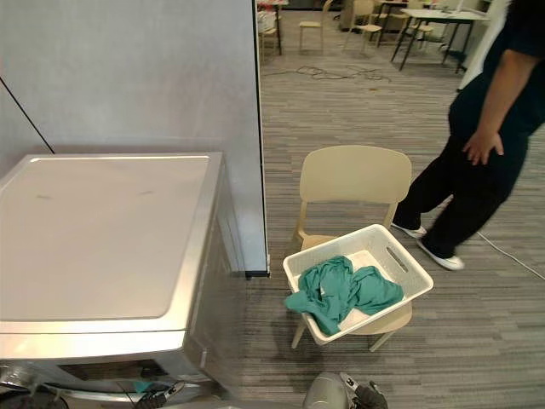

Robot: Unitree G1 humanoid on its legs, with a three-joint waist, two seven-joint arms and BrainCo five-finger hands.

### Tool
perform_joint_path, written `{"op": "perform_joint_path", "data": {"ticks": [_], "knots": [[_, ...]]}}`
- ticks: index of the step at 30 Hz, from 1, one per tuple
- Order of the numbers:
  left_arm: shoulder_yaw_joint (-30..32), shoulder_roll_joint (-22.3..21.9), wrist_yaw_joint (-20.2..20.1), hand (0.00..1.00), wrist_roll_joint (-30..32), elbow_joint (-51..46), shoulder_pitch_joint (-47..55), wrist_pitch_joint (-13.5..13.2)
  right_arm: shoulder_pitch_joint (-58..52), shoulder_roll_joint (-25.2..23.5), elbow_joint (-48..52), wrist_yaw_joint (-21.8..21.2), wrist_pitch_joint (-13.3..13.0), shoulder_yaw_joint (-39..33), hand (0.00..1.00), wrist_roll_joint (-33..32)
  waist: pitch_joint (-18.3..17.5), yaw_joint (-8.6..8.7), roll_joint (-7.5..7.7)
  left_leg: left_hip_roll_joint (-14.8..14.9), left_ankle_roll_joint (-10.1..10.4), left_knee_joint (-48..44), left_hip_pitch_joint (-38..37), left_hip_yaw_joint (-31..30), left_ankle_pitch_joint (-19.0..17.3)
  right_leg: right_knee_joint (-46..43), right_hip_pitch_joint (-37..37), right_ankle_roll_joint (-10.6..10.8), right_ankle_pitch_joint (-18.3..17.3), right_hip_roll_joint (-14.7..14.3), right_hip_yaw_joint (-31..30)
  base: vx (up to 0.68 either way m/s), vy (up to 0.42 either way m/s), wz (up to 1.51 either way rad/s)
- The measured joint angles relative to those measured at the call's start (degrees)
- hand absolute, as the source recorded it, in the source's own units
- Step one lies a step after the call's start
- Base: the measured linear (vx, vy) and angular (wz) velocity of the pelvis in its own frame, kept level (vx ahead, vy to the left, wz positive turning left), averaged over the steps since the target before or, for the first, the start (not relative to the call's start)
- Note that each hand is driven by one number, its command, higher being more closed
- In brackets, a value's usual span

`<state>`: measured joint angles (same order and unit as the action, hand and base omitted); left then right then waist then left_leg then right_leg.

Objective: Pick up the laundry basket with both hands and put the clothes into the washing machine.

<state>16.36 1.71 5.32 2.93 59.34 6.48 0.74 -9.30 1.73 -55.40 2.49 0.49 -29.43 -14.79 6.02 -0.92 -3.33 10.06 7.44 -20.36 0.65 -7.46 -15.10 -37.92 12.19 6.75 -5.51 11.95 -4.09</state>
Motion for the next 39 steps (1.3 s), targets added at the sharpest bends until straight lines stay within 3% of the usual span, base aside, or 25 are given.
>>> {"op": "perform_joint_path", "data": {"ticks": [2,4,7,9,10,13,14,15,16,17,18,19,20,21,22,24,26,28,34,36,39], "knots": [[0.0,-1.2,0.0,0.00,0.0,-0.2,-0.1,0.0,-0.9,0.6,0.0,0.0,0.1,0.0,0.00,-0.5,-0.3,0.01,-0.76,1.0,2.7,3.9,-1.8,-0.6,2.6,-0.3,-1.4,2.6,-4.5,-1.8,-4.0,0.04,-0.369,0.33],[0.4,-1.5,0.0,0.00,0.0,-0.4,-0.5,-0.2,-1.2,-0.1,0.0,-0.2,0.4,0.2,0.00,-1.2,-0.3,0.10,-0.76,1.9,4.4,5.3,-2.0,-2.2,3.5,1.3,-3.7,5.1,-8.6,-1.9,-2.5,-0.02,-0.320,0.40],[2.3,-1.6,0.1,0.00,0.0,-0.1,-0.7,-0.2,-0.6,-0.3,-0.1,-0.3,0.8,0.4,0.00,-1.9,-0.7,-0.18,0.27,3.3,6.6,6.4,-1.3,-3.1,4.8,3.8,-4.7,2.9,-14.5,-2.0,1.4,-0.06,-0.208,0.23],[4.0,-1.6,0.1,0.00,-0.2,0.5,-0.4,-0.2,-0.1,-0.2,-0.3,-0.4,1.0,0.8,0.00,-2.4,-0.8,-0.02,0.38,5.0,5.7,8.1,-1.5,-3.7,5.8,2.1,-4.2,2.2,-15.8,-3.4,2.9,-0.16,-0.208,0.23],[4.6,-1.6,0.1,0.00,-1.0,1.0,-0.4,-0.3,0.3,0.3,-1.0,-0.4,0.9,0.8,0.00,-2.6,-0.8,-0.01,0.44,5.5,4.9,8.7,-1.5,-4.2,5.9,0.7,-3.8,1.2,-16.6,-4.3,3.4,-0.19,-0.243,0.17],[4.7,-1.9,0.2,0.00,-2.2,1.3,-0.2,-0.7,0.7,1.4,-2.3,-0.4,0.9,3.1,0.00,-2.6,-0.8,-0.12,0.58,5.9,-4.2,9.0,-1.0,-5.0,7.6,0.7,-3.8,0.2,-16.9,-5.8,3.8,-0.10,-0.133,0.24],[5.7,-1.5,0.2,0.00,-2.5,1.4,-0.4,-0.9,0.7,1.6,-2.7,-0.5,0.9,3.5,0.00,-2.7,-1.0,0.06,1.01,5.7,-7.2,6.5,2.3,-3.3,12.6,2.9,-4.1,-1.4,-16.1,-5.8,5.1,-0.05,-0.073,0.59],[5.8,-1.5,0.2,0.00,-2.5,1.4,-0.4,-1.1,0.8,1.6,-3.0,-0.4,0.8,3.5,0.00,-2.8,-0.9,0.13,1.01,5.9,-8.9,5.9,4.3,-1.1,16.1,4.8,-4.8,-2.2,-15.2,-5.8,6.5,-0.05,-0.071,0.76],[5.7,-1.3,0.2,0.00,-2.5,1.5,-0.5,-1.1,1.0,1.7,-3.5,-0.4,0.7,3.4,0.00,-2.8,-0.8,0.23,1.12,6.1,-9.3,6.1,5.3,1.0,18.9,6.3,-5.4,-2.4,-14.4,-5.7,7.6,-0.03,-0.051,0.94],[5.5,-0.6,0.2,0.00,-2.5,1.6,-0.5,-1.0,1.1,1.6,-4.1,-0.3,0.7,3.4,0.00,-2.8,-0.3,0.24,1.56,6.4,-8.9,8.3,6.2,5.9,25.2,9.1,-7.0,-3.4,-12.5,-5.6,9.6,-0.07,-0.101,1.21],[5.0,0.3,0.2,0.00,-2.3,2.0,-0.4,-1.0,1.0,1.6,-4.0,-0.3,0.6,3.4,0.00,-2.8,-0.1,0.56,1.81,6.5,-9.1,10.7,6.6,10.6,28.6,11.9,-8.3,-5.3,-10.1,-5.3,11.6,-0.08,-0.061,1.17],[4.9,0.5,0.3,0.00,-2.2,2.0,-0.5,-1.0,1.1,1.5,-4.0,-0.3,0.4,3.4,0.00,-2.9,0.2,0.56,1.79,6.4,-8.1,7.7,7.4,12.6,26.4,12.5,-8.6,-5.5,-9.4,-4.8,13.2,-0.10,-0.034,0.86],[4.3,0.8,0.4,0.00,-2.1,2.2,0.0,-0.8,1.3,1.6,-4.0,-0.1,0.0,3.3,0.00,-3.0,0.5,0.20,1.85,5.5,-5.7,1.5,8.6,14.0,20.8,13.2,-8.9,-5.4,-8.9,-4.5,14.2,-0.12,0.038,0.49],[3.7,1.0,0.9,0.00,-2.0,2.8,1.5,-0.4,2.0,1.7,-3.1,-0.1,-0.3,3.5,0.00,-3.2,0.4,0.10,2.15,2.7,-2.7,-4.9,8.6,13.9,14.5,14.4,-9.2,-5.5,-8.3,-3.8,15.0,-0.11,0.034,0.37],[3.3,0.9,1.0,0.00,-2.0,3.4,2.5,0.1,2.0,1.6,-1.4,-0.1,-0.3,3.8,0.00,-3.3,0.5,0.17,2.06,0.8,-1.7,-6.0,7.8,13.9,11.1,15.4,-9.2,-5.0,-8.0,-3.7,14.9,-0.10,0.065,0.23],[2.4,0.6,0.9,0.00,-1.4,4.4,4.2,0.7,1.0,1.6,5.1,-0.1,-0.3,6.8,0.00,-3.3,0.9,0.12,0.91,-1.2,-1.6,1.9,3.4,14.9,6.1,17.3,-9.0,-3.7,-6.6,-4.3,14.7,-0.07,0.085,0.08],[2.1,0.6,1.0,0.00,-0.5,4.3,4.9,0.7,-0.5,0.6,12.5,-0.2,-0.1,10.5,0.00,-3.1,1.0,0.01,1.44,-2.9,-1.3,7.9,1.3,15.8,7.3,20.4,-9.4,-2.7,-4.2,-4.0,13.5,-0.05,0.074,-0.11],[2.3,0.1,1.1,0.00,-0.1,4.3,5.1,0.7,-3.0,-0.5,26.0,-0.3,-0.4,14.2,0.00,-2.6,0.7,0.35,1.01,-4.3,-1.6,13.9,-0.6,16.1,9.7,25.6,-10.1,-2.4,-0.9,-3.8,12.7,0.03,0.096,-0.25],[2.2,-0.3,1.4,0.00,3.0,3.9,4.0,0.5,-12.5,-1.8,55.7,-2.2,-3.4,18.0,0.00,0.4,-0.5,0.94,0.75,-5.1,-2.8,16.9,-2.4,14.2,12.9,29.9,-13.1,-1.8,0.7,-4.0,13.9,0.11,0.030,0.07],[1.4,0.3,1.3,0.00,3.5,3.6,3.8,0.3,-12.7,-1.6,60.2,-2.8,-4.9,17.8,0.00,2.3,-1.0,1.85,0.90,-5.4,-3.0,17.4,-2.5,13.7,13.2,31.1,-13.9,-1.8,0.9,-4.4,14.5,0.14,-0.009,0.07],[-1.3,2.0,1.2,0.00,4.5,2.9,3.0,-0.4,-12.4,-1.1,61.7,-2.8,-5.9,17.4,0.00,4.2,-1.3,1.79,1.92,-4.9,-2.9,17.6,-2.3,13.3,13.2,33.3,-14.5,-2.0,1.6,-5.3,14.8,0.09,-0.035,-0.03]]}}
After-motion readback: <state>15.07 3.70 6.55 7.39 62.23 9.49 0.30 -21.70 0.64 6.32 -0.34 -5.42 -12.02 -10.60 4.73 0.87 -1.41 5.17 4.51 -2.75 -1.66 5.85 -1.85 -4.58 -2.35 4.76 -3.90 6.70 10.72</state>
